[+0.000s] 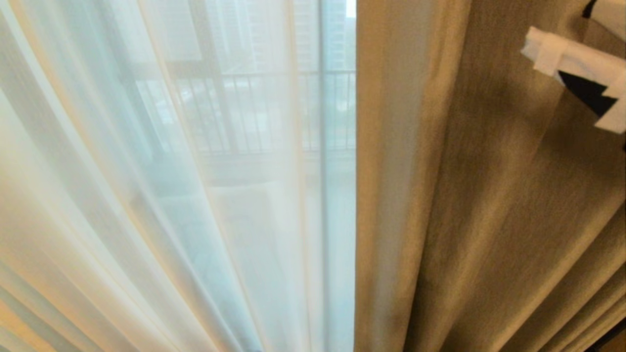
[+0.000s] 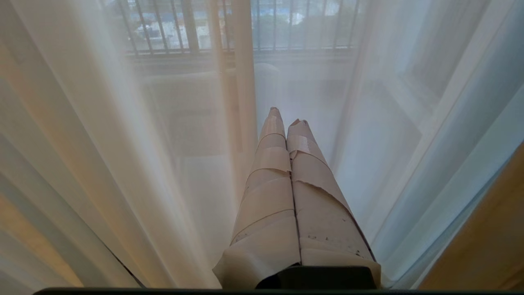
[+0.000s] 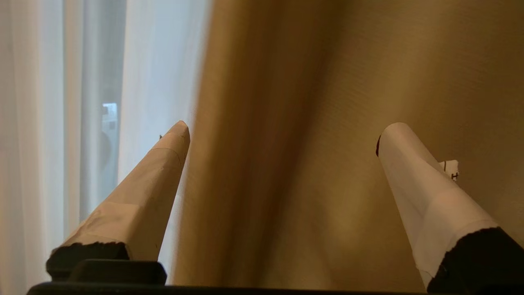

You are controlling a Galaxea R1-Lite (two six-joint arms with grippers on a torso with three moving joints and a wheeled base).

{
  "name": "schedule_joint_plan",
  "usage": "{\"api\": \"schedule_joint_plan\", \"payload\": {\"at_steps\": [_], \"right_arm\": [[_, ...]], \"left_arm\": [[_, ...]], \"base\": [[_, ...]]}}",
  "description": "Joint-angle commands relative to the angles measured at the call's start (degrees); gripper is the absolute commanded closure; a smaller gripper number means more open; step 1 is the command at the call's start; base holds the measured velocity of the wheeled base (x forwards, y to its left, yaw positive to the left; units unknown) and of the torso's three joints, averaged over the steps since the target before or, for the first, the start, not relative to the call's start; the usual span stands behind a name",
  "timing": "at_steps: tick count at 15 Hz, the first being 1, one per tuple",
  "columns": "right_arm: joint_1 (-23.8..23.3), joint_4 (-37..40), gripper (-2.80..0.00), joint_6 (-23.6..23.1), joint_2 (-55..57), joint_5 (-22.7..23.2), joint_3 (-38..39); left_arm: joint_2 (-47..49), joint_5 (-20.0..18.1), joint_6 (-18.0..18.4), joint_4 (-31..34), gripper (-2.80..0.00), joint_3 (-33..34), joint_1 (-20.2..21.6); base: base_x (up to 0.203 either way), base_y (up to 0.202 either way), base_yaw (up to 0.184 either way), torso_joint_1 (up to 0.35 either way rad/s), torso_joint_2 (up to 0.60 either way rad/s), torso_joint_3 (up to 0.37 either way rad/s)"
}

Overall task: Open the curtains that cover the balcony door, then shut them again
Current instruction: Close the outer curtains on both sides

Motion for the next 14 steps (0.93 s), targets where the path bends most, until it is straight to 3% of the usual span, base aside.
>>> {"api": "schedule_joint_plan", "payload": {"at_steps": [1, 3, 4, 5, 10, 14], "right_arm": [[-1.7, -0.1, -2.8, -0.1, -6.3, 0.1, 4.3], [-3.6, 0.1, -2.8, 0.3, -9.1, 0.1, 6.5], [-4.3, 0.1, -2.52, 0.8, -10.2, 0.1, 7.5], [-5.6, 0.2, 0.0, 1.3, -11.6, 0.2, 9.3], [-14.5, 0.4, 0.0, 5.3, -16.8, 0.8, 16.2], [-24.2, 4.2, 0.0, 8.3, -19.7, 1.0, 20.4]], "left_arm": [[0.0, 0.0, 0.0, 0.0, 0.0, 0.0, 0.0], [0.0, 0.0, 0.0, 0.0, 0.0, 0.0, 0.0], [0.0, 0.0, 0.0, 0.0, 0.0, 0.0, 0.0], [0.0, 0.0, 0.0, 0.0, 0.0, 0.0, 0.0], [0.0, 0.0, 0.0, 0.0, 0.0, 0.0, 0.0], [0.0, 0.0, 0.0, 0.0, 0.0, 0.0, 0.0]], "base": [[0.0, 0.0, 0.0, 0.0, 0.0, 0.0], [0.0, 0.0, 0.0, 0.0, 0.0, 0.0], [0.0, 0.0, 0.0, 0.0, 0.0, 0.0], [0.0, 0.0, 0.0, 0.0, 0.0, 0.0], [0.0, 0.0, 0.0, 0.0, 0.0, 0.0], [0.0, 0.0, 0.0, 0.0, 0.0, 0.0]]}}
